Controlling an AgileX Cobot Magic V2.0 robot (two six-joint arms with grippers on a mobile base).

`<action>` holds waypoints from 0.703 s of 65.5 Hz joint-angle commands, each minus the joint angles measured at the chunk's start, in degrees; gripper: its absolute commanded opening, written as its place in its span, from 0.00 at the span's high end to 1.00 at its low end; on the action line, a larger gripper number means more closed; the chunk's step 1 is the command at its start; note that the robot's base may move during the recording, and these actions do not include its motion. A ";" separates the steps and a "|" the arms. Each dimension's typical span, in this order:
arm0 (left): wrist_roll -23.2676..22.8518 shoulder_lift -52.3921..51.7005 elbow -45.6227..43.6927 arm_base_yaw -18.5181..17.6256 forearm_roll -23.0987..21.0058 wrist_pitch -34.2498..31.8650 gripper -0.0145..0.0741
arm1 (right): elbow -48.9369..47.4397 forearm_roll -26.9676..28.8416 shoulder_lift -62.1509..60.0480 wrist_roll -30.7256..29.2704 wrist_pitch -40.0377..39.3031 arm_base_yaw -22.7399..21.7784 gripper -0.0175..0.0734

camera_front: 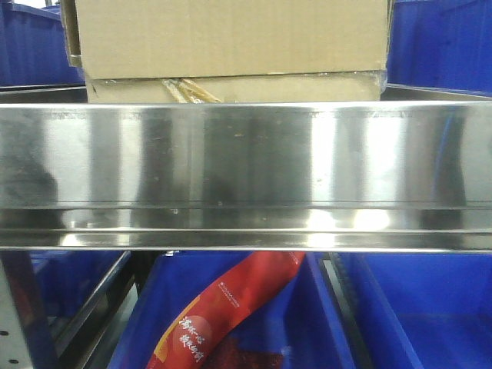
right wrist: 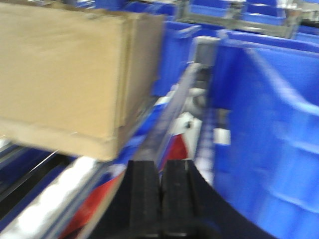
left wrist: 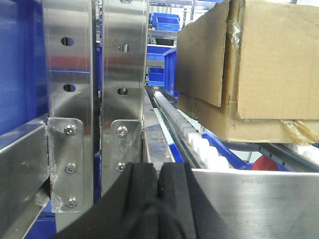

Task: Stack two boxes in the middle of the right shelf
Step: 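Withdraw both grippers away from the box on the shelf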

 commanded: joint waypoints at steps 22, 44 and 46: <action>-0.11 -0.32 -0.14 0.24 -0.26 -1.50 0.96 | 19.73 -1.46 -17.85 3.74 -9.64 -10.73 0.98; -0.11 -0.32 -0.14 0.24 -0.26 -1.50 0.96 | 29.57 -1.61 -25.63 3.74 -12.94 -10.73 0.98; -0.11 -0.32 -0.14 0.24 -0.26 -1.61 0.96 | 29.57 -1.61 -25.63 3.74 -13.28 -10.73 0.98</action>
